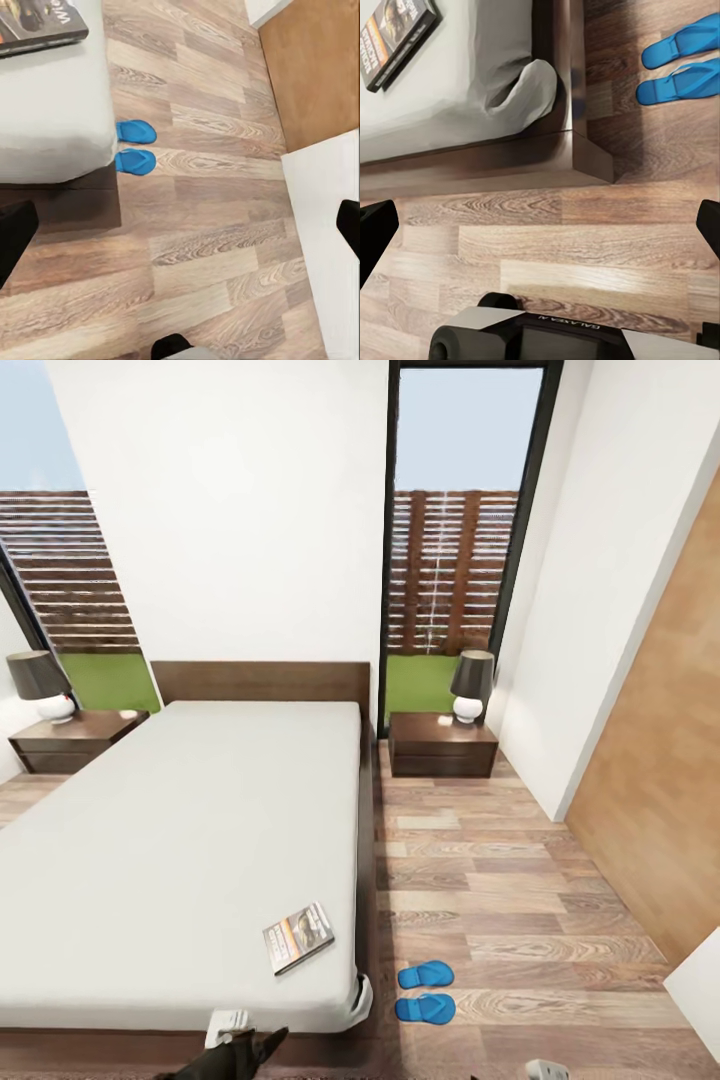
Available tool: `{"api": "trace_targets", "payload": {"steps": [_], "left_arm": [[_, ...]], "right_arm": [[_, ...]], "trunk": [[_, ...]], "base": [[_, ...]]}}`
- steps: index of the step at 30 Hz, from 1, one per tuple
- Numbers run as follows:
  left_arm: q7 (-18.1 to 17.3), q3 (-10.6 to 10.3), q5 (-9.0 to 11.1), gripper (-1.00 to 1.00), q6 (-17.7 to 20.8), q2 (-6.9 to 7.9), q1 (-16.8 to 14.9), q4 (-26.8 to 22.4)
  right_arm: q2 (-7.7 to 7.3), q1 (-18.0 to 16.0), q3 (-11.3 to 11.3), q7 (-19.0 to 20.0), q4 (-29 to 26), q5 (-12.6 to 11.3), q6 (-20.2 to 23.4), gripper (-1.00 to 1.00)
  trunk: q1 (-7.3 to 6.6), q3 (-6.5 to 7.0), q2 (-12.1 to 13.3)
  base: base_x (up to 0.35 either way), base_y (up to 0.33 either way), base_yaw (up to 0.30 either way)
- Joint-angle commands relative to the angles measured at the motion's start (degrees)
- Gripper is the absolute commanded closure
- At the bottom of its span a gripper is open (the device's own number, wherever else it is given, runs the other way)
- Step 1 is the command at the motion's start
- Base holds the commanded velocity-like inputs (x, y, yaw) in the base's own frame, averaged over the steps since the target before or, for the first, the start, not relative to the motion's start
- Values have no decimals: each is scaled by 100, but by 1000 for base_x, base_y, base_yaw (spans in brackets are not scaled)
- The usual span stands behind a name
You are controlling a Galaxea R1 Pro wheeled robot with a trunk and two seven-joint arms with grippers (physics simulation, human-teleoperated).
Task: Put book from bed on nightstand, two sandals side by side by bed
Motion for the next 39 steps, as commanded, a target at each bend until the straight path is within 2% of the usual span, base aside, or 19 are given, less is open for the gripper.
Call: {"api": "trace_targets", "payload": {"steps": [1,2,3,5,6,7,12,14,16,18,20,21,22,23,27,29,31,34,39], "left_arm": [[-137,7,-10,-100,102,18,-15,-88],[-309,8,-6,-100,436,42,-30,-326],[-374,8,-3,-100,641,52,-36,-478],[-499,13,3,-100,1329,66,-49,-1086],[-542,15,7,-100,1801,70,-57,-1583],[-585,17,21,-100,2682,63,-64,-2592],[-592,20,105,-100,4019,-2,-155,-4248],[-586,19,167,-100,4371,-38,-312,-4565],[-496,24,286,-100,4742,-69,-695,-4754],[-200,28,330,-100,4849,-87,-954,-4708],[305,46,411,-100,4899,-116,-1151,-4599],[699,80,523,-100,4910,-144,-1230,-4547],[900,109,601,-100,4910,-159,-1258,-4526],[1505,242,885,-100,4871,-196,-1313,-4465],[2449,515,1437,-100,4583,-228,-1355,-4234],[2692,565,1615,-100,4358,-241,-1362,-4010],[2850,568,1714,-100,4113,-327,-1368,-3667],[2991,563,1714,-100,3969,-484,-1369,-3416],[3272,576,1685,-100,3922,-513,-1371,-3332]], "right_arm": [[-1,-5,-22,20,8,20,-24,-100],[-1,-4,-22,20,8,20,-24,-100],[-1,-4,-22,20,8,20,-24,-100],[-1,-5,-22,19,8,20,-24,-100],[-1,-4,-22,17,8,20,-24,-100],[-1,-5,-22,17,8,23,-24,-100],[-1,-5,-23,12,8,28,-24,-100],[-1,-4,-23,12,8,29,-24,-100],[-1,-4,-23,14,8,29,-26,-100],[-1,-7,-23,13,8,33,-25,-100],[-1,-5,-23,14,8,36,-25,-100],[-1,-5,-23,15,8,36,-24,-100],[-1,-5,-23,14,8,37,-24,-100],[-1,-5,-23,14,8,36,-24,-100],[-1,-6,-24,12,8,31,-24,-100],[-1,-4,-28,12,8,30,-24,-100],[-5,-6,-35,12,5,25,-24,-100],[-13,-5,-39,13,1,22,-21,-100],[-17,-5,-40,16,-1,21,-19,-100]], "trunk": [[3,-22,-13],[3,-31,-13],[3,-40,-13],[3,-58,-13],[3,-67,-13],[3,-76,-13],[3,-120,-13],[3,-138,-13],[3,-156,-13],[3,-174,-13],[3,-192,-13],[3,-201,-13],[3,-210,-13],[3,-218,-13],[3,-254,-13],[3,-272,-13],[3,-290,-13],[3,-317,-13],[3,-361,-13]], "base": [[0,0,0],[0,0,0],[0,0,0],[0,0,0],[0,0,0],[0,0,0],[0,0,0],[0,0,0],[0,0,0],[0,0,0],[0,0,0],[0,0,0],[0,0,0],[0,0,0],[0,0,0],[0,0,0],[0,0,0],[0,0,0],[0,0,0]]}}
